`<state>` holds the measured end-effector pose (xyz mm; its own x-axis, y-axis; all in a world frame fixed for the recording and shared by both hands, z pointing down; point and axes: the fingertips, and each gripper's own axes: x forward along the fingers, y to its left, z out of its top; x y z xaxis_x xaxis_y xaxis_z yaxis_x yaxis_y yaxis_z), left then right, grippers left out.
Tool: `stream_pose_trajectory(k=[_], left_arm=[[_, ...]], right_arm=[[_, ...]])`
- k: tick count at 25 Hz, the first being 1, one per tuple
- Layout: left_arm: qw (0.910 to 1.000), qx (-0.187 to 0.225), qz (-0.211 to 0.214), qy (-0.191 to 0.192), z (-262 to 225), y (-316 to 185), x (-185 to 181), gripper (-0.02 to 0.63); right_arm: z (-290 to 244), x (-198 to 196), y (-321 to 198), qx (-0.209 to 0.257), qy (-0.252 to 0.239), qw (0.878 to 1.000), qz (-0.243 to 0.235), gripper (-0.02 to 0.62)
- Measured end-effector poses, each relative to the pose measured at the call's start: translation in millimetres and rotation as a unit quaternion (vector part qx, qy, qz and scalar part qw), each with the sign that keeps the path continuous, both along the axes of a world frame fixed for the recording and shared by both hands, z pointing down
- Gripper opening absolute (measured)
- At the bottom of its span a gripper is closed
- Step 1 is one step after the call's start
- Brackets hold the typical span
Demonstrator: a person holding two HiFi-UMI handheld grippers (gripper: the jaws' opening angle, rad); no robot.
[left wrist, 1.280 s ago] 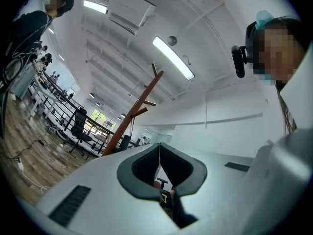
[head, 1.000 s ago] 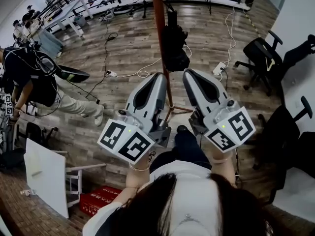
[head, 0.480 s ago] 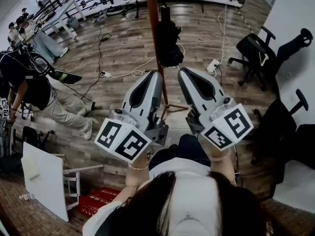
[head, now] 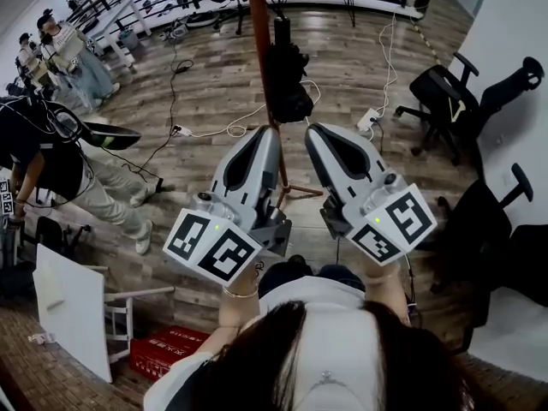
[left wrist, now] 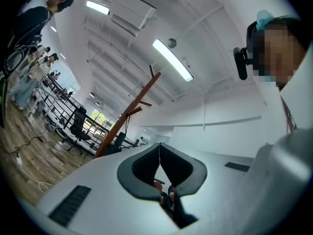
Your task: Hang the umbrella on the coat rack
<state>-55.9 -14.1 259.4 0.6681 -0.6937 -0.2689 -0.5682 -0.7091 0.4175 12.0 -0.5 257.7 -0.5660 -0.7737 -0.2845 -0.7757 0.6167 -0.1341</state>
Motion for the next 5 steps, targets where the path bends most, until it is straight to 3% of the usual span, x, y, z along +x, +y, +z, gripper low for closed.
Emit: stream_pose_trajectory(k=[5], left_arm=[[0.9999,-0.008,-0.011,0.001,-0.4,8.5,12.9,0.009]], right_arm=[[-3.0,12.5,8.1,-0.008,0.003,1.000,-0.012,0.035]])
